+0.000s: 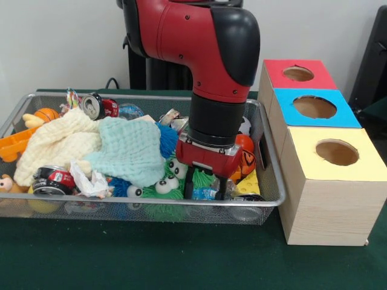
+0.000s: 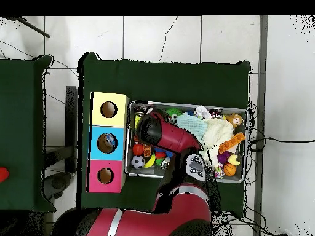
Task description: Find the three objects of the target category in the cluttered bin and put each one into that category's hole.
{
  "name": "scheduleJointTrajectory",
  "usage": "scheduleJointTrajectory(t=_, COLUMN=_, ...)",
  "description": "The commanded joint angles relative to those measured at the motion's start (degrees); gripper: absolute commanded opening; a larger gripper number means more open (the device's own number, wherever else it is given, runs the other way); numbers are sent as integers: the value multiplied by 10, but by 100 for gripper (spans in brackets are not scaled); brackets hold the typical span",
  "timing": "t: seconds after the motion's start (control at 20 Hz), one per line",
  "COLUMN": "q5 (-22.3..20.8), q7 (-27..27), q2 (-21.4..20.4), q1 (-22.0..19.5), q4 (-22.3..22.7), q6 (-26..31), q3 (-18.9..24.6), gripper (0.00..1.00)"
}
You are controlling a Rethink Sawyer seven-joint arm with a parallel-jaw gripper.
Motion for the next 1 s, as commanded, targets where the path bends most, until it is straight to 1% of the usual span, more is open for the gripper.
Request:
scheduleJointTrajectory(t=0.05, q5=-13, q7=101, q2=38, q1=-11, q4=9, q6=-60, q3=55, gripper=100)
scheduleJointTrajectory(t=0.1, q5=-14, q7=100, q2=38, q1=-11, q4=9, q6=-60, q3=56, gripper=100)
scheduleJointTrajectory(t=0.15, q5=-16, q7=97, q2=38, q1=-11, q4=8, q6=-60, q3=55, gripper=0)
scheduleJointTrajectory(t=0.7, q5=-15, q7=92, q2=35, q1=-13, q4=10, q6=-58, q3=56, gripper=0)
scheduleJointTrajectory(t=0.9, q5=-11, q7=92, q2=25, q1=-9, q4=14, q6=-44, q3=52, gripper=0)
scheduleJointTrajectory(t=1.0, q5=-7, q7=91, q2=12, q1=-5, q4=20, q6=-26, q3=48, gripper=0)
